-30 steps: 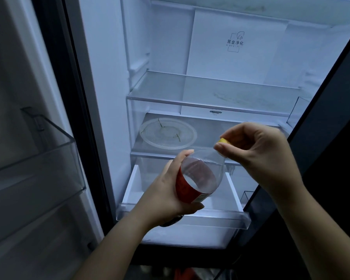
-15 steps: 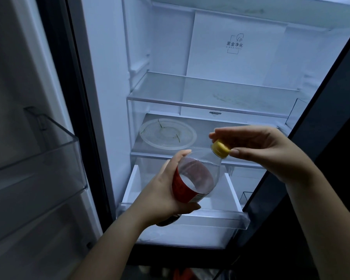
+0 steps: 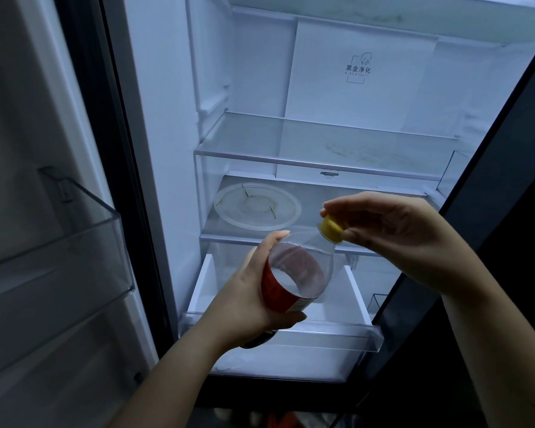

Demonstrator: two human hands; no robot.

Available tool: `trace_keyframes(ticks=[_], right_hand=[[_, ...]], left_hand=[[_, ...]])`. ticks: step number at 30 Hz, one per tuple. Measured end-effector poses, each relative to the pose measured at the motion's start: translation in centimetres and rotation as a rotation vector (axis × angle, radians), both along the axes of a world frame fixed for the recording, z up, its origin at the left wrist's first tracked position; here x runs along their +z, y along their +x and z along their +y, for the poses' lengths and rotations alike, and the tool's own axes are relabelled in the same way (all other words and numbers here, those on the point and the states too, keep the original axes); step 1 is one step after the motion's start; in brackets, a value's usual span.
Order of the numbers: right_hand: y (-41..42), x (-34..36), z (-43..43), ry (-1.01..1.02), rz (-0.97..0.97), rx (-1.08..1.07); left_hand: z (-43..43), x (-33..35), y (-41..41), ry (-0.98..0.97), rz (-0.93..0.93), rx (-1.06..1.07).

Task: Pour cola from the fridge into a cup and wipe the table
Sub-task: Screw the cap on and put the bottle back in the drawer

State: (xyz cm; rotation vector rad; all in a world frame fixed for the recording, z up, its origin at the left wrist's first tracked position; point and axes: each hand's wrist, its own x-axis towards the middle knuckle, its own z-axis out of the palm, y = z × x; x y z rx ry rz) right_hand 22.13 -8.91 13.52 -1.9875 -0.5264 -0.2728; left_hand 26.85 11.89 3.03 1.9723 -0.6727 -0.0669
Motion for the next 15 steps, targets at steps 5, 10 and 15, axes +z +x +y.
trace_keyframes(ticks=[5,10,15], right_hand=[[0.4,-1.5,1.2,-0.103,-0.100,-0.254],[0.5,-1.8,1.8,-0.088,-0.113,-0.369],[1.5,-1.2,1.1,-0.343,-0.315,-0.323]], left_hand=[[-0.6,-0.3,-0.2,-0.019,-0.027,0.051],[-0.7,-0.5,-0.4,-0.019,-0.043,0.067],[0.2,-0.2,0.3,0.002,0.004,0.004]])
